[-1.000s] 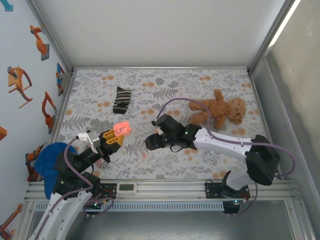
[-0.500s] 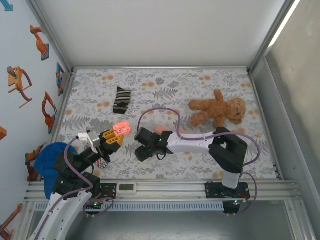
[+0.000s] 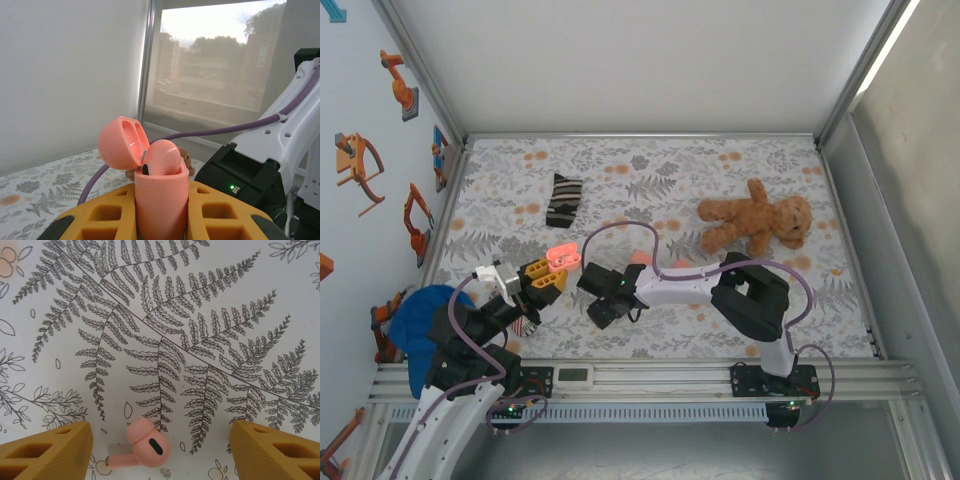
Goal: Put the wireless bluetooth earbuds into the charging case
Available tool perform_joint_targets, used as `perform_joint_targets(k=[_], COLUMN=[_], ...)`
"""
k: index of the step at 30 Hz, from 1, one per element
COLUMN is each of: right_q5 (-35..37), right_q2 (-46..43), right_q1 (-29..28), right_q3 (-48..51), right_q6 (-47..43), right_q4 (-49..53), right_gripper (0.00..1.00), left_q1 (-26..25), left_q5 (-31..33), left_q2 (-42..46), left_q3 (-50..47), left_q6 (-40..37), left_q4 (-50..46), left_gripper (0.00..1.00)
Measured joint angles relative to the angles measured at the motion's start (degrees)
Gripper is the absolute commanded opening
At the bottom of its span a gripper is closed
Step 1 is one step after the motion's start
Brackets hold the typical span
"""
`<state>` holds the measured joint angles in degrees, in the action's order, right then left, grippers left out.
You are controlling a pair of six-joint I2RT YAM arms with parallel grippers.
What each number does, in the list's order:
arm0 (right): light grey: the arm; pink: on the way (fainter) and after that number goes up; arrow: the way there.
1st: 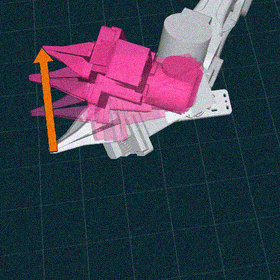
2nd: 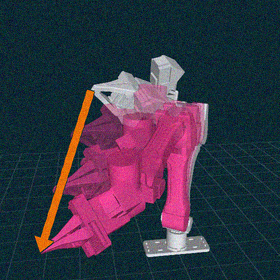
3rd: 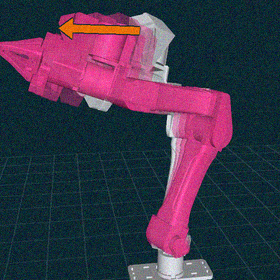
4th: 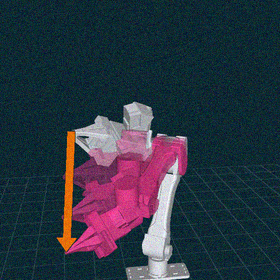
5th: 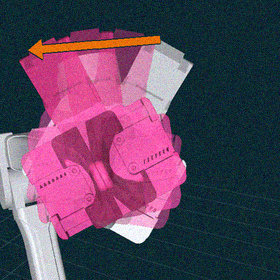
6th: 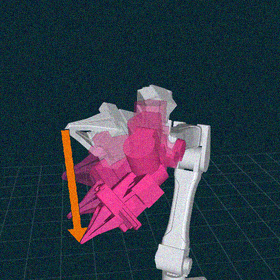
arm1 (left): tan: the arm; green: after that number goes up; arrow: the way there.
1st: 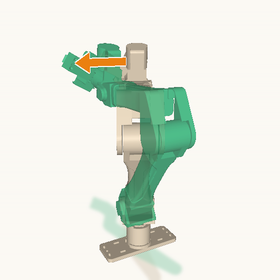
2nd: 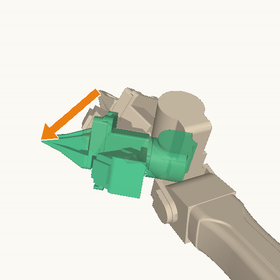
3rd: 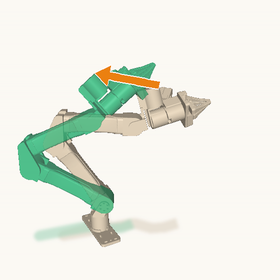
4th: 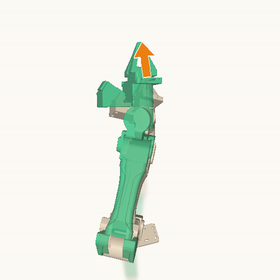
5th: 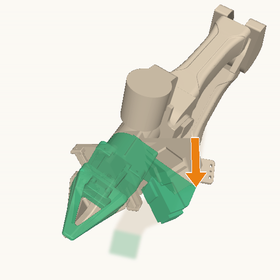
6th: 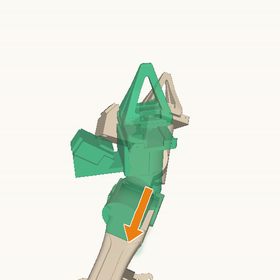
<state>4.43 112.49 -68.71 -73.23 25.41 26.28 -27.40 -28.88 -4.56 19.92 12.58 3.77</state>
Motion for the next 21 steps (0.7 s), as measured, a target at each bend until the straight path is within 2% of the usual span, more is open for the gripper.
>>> perform_joint_targets(k=[21], right_q5=[2.75], right_q2=[-5.64], right_q1=[-0.24], right_q3=[5.64], right_q6=[0.70], right_q4=[4.74], right_gripper=[0.72], left_q1=[0.00], left_q5=[0.42], left_q2=[-0.83], left_q3=[0.00], left_q6=[0.00], left_q4=[0.02], left_gripper=[0.00])
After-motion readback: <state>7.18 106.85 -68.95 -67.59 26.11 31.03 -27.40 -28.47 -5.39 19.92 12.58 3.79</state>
